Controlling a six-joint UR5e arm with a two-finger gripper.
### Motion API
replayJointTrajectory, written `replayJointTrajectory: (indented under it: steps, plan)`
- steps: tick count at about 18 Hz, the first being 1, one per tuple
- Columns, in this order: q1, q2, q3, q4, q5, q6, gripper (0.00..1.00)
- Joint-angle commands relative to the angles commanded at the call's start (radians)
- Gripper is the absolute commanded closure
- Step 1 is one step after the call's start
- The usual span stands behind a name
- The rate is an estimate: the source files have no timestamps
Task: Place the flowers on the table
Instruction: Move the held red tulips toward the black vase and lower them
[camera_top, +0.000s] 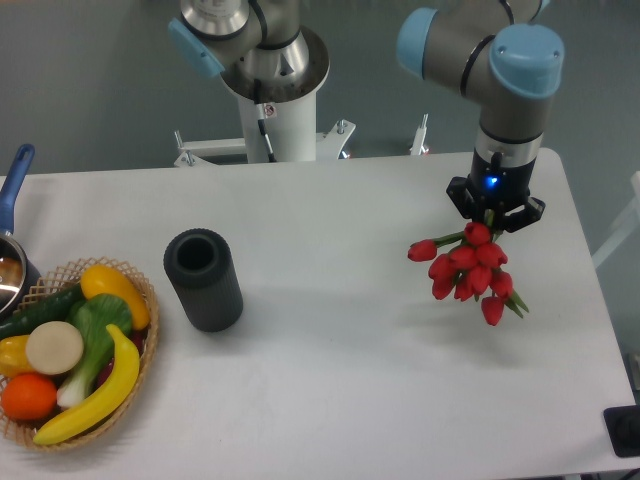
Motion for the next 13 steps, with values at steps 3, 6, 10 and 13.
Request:
replayJointTrajectory:
  steps: [3,6,10,13]
  plan:
    - [-0.021,-0.002,-0.003,0.003,-0.002,-0.042,0.92]
    - [-0.048,-0.002,-0.029,0.032,-0.002,-0.090,0.88]
    - [-0.083,-0.003,-0.083,0.061,0.002,-0.124,0.87]
    - [-0.109,-0.023,-0.110,0.103,0.003,-0.126,0.75]
